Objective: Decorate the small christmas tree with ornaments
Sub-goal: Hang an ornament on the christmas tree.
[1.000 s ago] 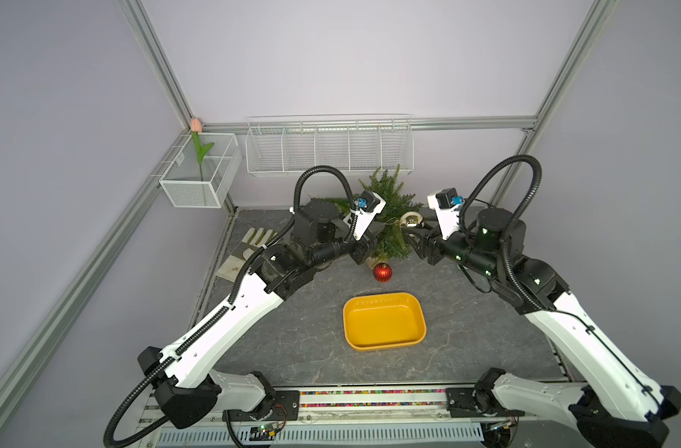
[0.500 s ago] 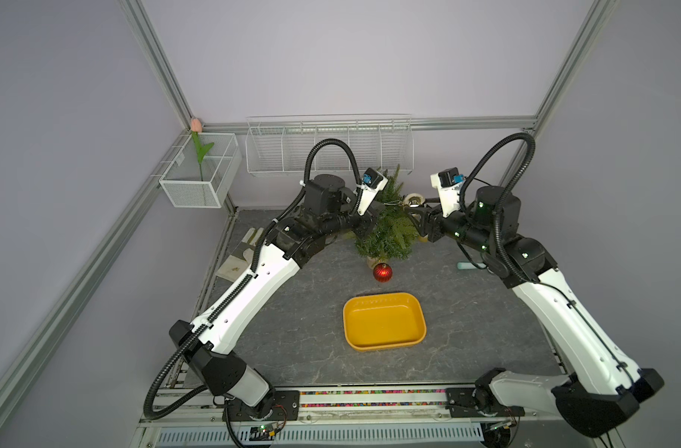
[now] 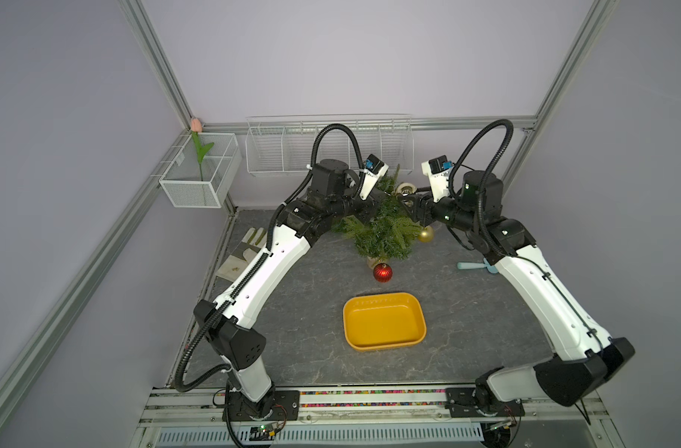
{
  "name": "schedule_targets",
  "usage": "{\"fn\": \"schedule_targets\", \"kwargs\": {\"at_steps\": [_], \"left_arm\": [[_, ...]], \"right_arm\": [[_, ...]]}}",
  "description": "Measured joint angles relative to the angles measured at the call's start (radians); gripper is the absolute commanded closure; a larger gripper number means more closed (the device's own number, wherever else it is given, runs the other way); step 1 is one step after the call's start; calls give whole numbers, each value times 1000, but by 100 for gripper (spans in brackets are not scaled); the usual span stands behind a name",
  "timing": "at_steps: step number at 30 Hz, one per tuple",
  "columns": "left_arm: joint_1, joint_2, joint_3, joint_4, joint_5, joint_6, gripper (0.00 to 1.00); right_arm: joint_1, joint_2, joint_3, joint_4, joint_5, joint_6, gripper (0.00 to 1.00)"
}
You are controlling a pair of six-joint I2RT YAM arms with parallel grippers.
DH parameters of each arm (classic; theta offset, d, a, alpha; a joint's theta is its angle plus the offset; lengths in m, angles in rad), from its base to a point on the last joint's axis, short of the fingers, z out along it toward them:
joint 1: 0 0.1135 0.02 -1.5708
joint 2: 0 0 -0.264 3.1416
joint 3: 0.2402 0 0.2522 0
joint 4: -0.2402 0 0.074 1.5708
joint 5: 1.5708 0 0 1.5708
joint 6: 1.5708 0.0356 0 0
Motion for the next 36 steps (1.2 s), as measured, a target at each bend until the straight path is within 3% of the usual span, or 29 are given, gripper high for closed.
{"fn": "schedule_targets", "kwargs": {"at_steps": [20, 36], "left_arm": [[31, 116, 173, -76, 25, -8, 100], [37, 136, 198, -117, 32, -33, 100]], "right_arm": [[-26, 103, 98, 1, -16, 3, 58], [-40, 121, 122, -23, -12, 3, 59]]}}
